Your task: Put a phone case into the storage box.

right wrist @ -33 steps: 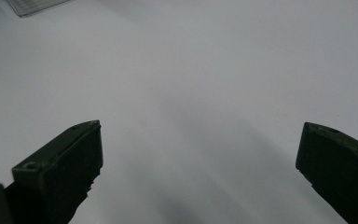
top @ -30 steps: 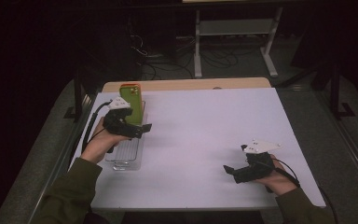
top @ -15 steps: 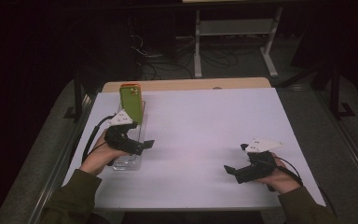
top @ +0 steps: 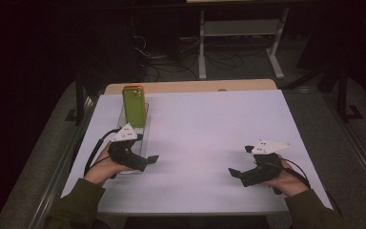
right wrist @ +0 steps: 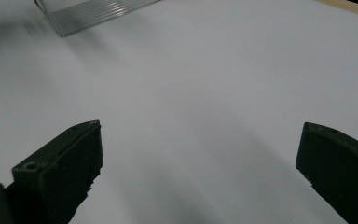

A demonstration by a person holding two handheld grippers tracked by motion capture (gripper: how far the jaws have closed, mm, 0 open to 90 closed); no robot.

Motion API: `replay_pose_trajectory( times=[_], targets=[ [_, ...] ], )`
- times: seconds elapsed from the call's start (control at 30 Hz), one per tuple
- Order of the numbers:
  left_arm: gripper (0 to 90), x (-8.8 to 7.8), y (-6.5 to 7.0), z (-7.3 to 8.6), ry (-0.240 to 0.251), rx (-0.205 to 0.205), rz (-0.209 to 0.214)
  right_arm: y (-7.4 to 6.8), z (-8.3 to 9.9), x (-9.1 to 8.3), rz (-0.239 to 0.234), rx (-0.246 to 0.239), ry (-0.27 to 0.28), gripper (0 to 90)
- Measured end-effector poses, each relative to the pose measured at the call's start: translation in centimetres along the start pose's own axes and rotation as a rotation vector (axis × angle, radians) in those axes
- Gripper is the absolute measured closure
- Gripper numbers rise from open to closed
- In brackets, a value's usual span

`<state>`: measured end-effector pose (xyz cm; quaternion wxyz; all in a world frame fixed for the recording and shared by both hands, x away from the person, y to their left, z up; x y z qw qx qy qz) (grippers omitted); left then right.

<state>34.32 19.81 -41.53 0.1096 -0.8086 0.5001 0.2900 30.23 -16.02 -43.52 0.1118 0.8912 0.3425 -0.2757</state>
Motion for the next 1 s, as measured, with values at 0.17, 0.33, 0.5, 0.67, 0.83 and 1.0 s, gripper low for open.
replay_pose_trajectory(
  times=[0.17,0.33,0.5,0.67,0.83,1.0],
  targets=[
    [0.0,0.0,0.5,0.7,0.003,0.007,0.007,-0.1,-0.2,-0.2,-0.005,0.006,0.006,0.0],
    [0.0,-0.1,1.0,1.4,0.015,0.004,0.022,-0.1,-0.4,-0.3,-0.007,0.013,0.015,0.0],
    [0.0,-0.4,0.8,1.4,0.046,0.011,0.026,-0.1,-0.5,-0.4,-0.01,0.014,0.022,0.0],
    [0.0,-0.6,0.8,1.3,0.065,-0.001,0.015,-0.2,-0.5,-0.4,-0.014,0.01,0.023,0.0],
    [0.0,-0.8,0.6,1.2,0.087,-0.019,0.017,-0.2,-0.5,-0.3,-0.017,0.005,0.021,0.0],
    [0.0,-0.9,0.4,1.2,0.091,-0.026,0.015,-0.3,-0.5,-0.4,-0.018,0.003,0.018,0.0]
  ],
)
Point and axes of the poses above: each handheld gripper's, and its own axes: x roughly forward along the jaws, z roughly out of its underside, y roughly to its right, the point moved 5 cm from there along x, roughly forward along the jaws, and after that the axes turned 8 degrees about z, right-handed, at the moved point
